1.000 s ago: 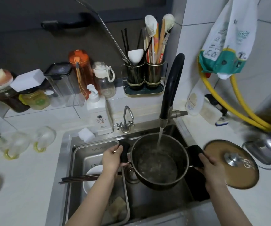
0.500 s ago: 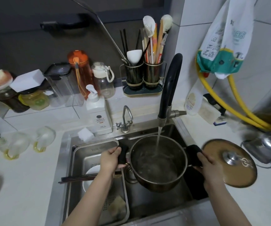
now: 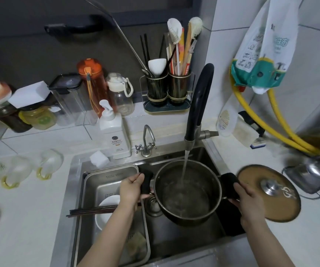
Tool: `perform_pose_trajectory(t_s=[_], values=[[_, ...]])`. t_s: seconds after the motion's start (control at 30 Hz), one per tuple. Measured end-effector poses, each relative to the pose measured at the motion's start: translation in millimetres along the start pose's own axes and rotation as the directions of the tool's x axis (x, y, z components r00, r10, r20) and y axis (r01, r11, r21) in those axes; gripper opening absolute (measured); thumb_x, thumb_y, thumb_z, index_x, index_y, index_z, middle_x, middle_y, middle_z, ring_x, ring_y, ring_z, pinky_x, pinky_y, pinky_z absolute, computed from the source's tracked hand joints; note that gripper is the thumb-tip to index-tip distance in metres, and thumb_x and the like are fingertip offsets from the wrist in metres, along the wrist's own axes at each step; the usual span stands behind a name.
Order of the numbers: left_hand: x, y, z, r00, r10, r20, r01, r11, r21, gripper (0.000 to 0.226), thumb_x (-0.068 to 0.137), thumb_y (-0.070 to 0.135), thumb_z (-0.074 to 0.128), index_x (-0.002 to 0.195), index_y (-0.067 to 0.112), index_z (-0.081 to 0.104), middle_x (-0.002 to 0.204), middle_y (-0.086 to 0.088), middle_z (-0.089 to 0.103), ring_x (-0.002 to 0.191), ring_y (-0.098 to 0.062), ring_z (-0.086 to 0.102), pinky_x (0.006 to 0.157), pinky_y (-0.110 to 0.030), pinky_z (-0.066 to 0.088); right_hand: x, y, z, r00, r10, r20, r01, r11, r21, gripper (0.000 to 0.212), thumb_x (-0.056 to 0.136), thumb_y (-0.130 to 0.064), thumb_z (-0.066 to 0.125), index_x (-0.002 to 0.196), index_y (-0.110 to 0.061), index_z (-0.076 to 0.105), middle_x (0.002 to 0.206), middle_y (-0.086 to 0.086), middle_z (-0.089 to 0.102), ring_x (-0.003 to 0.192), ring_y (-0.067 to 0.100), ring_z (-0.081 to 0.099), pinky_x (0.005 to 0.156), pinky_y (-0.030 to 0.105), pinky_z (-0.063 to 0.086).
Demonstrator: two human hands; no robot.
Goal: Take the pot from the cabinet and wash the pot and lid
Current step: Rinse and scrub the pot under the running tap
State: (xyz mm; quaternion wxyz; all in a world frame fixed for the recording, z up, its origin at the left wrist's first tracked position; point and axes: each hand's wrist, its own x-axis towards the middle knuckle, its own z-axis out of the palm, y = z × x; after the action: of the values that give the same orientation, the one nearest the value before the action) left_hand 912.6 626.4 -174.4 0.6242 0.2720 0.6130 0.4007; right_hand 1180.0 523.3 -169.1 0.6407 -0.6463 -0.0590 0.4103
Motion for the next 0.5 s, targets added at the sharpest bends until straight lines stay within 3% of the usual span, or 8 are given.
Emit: perform_pose_trajectory(t_s=[0.17,0.27,0.33,0.4,0.5], values=[[-8,-6,-6,1.000,-0.011,0.000,0.011,1.000,-0.008,0.016,0.094,0.008,0.053,0.105,0.000,0.062,0.079,-0.017,0.065,0.037,-0.015,0.062,0.035,-0.026,0.052,-5,11,-13,0.999,0.033,-0.015,-0.033,0.999,-0.026,0.032,0.092,-0.007,0.053,0.124,-0.003,0.055,0.109,0.017,0.061,0.079,0.017,0.060,0.056,0.025,0.056],[-4,1,-18,0.992,0.066,-0.107,-0.066,0.998,0.007,0.018,0.095,0.010,0.052,0.084,0.004,0.064,0.047,-0.003,0.065,0.033,-0.012,0.057,0.033,-0.019,0.048,-7,23,-2,0.996,0.088,0.024,-0.088,0.996,-0.034,0.035,0.091,-0.006,0.055,0.126,-0.001,0.053,0.113,0.020,0.060,0.092,0.029,0.060,0.044,0.021,0.055],[-2,8,-17,0.982,0.125,-0.142,-0.123,0.992,0.024,0.025,0.096,0.013,0.051,0.075,0.010,0.064,0.040,0.000,0.061,0.031,-0.011,0.055,0.032,-0.018,0.045,-6,20,8,0.995,0.085,0.044,-0.083,0.996,-0.036,0.034,0.091,-0.006,0.055,0.124,-0.002,0.053,0.112,0.018,0.062,0.097,0.030,0.059,0.045,0.020,0.055],[2,10,-9,0.985,0.125,-0.123,-0.120,0.992,0.043,0.024,0.097,0.014,0.049,0.079,0.009,0.064,0.049,-0.008,0.064,0.032,-0.012,0.056,0.031,-0.018,0.045,-4,10,9,0.997,0.051,0.052,-0.051,0.999,-0.012,0.030,0.092,-0.006,0.054,0.122,-0.005,0.055,0.099,0.012,0.064,0.087,0.025,0.061,0.047,0.018,0.056],[4,-4,1,0.996,0.080,-0.034,-0.078,0.995,0.058,0.023,0.096,0.014,0.050,0.107,-0.002,0.063,0.089,-0.023,0.066,0.055,-0.023,0.062,0.037,-0.024,0.052,3,5,-10,1.000,-0.015,-0.001,0.015,0.999,-0.050,0.030,0.092,-0.009,0.054,0.121,-0.003,0.057,0.100,0.014,0.063,0.078,0.019,0.061,0.046,0.016,0.054]])
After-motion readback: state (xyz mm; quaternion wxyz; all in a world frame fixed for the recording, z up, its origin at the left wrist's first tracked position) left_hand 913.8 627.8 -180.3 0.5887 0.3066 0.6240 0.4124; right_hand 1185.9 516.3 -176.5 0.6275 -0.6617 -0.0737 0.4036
